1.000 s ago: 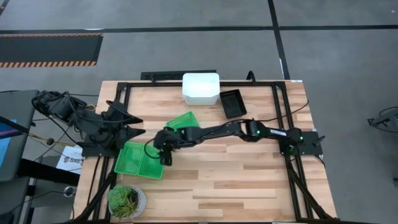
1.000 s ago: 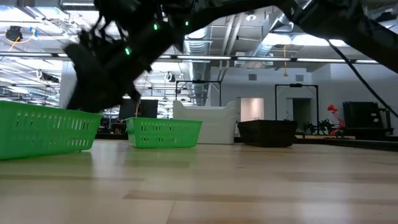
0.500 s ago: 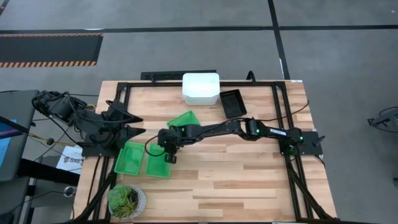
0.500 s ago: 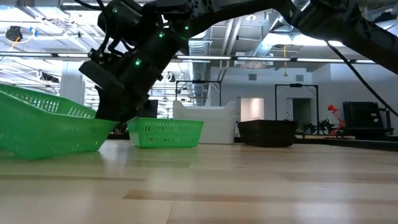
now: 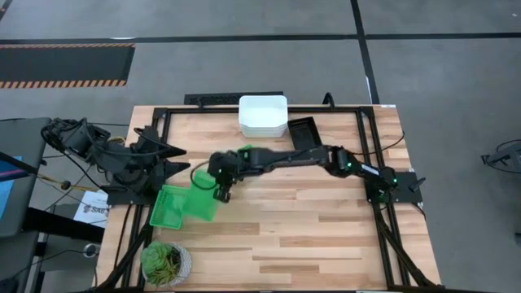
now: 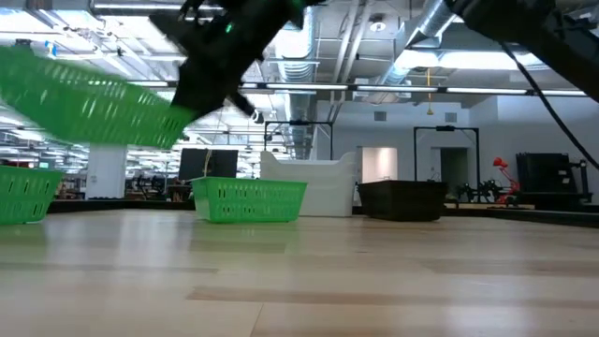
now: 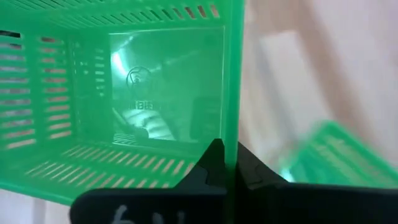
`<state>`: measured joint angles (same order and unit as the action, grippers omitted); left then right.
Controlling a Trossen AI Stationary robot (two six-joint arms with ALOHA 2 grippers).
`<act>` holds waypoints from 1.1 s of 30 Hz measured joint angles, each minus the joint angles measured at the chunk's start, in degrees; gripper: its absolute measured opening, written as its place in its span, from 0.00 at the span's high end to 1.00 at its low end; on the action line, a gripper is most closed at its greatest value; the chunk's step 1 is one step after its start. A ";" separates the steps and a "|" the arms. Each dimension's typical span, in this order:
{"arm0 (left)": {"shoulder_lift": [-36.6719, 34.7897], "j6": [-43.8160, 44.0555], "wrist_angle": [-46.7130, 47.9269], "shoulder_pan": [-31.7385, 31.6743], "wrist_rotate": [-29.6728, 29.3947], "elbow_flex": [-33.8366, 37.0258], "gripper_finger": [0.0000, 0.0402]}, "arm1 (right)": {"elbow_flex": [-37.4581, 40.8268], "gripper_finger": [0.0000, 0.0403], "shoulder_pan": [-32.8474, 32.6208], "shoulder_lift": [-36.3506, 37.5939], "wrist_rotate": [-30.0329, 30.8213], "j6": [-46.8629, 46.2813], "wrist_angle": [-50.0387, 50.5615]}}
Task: Stack baskets by color
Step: Stack the bottom right green bin into the top green bin
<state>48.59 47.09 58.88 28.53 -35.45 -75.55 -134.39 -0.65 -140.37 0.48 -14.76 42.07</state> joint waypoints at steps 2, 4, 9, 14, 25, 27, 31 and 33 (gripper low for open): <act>-0.54 -1.00 -1.17 -0.02 -0.59 0.00 0.36 | -0.02 0.99 1.01 2.55 1.68 0.02 3.39; -1.02 -1.91 -2.06 0.00 -1.11 0.00 0.36 | -0.02 0.99 2.37 4.59 3.94 0.18 7.83; -2.28 -3.91 -3.18 -0.01 -1.35 0.00 0.36 | 3.50 0.99 6.13 11.31 8.36 -0.26 16.81; -2.59 -4.67 -2.74 0.00 -1.16 0.00 0.36 | 19.10 0.99 9.24 22.37 10.05 -4.34 11.73; -2.61 -7.47 -2.80 -0.02 -5.44 0.00 0.36 | 57.00 0.99 10.23 34.13 9.38 -23.68 -24.27; -2.61 -7.43 -2.94 -0.02 -6.05 0.00 0.36 | 57.40 0.99 9.88 34.08 9.08 -24.06 -23.37; -2.58 -6.95 -3.02 -0.02 -6.20 0.00 0.36 | 57.50 0.99 9.10 32.78 8.52 -24.30 -23.56; -2.59 -6.78 -3.02 -0.02 -6.21 0.00 0.36 | 57.39 0.99 9.13 32.78 8.18 -24.44 -24.24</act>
<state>46.00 40.31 55.86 28.51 -41.65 -75.55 -77.00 8.48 -107.59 8.66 -39.21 17.83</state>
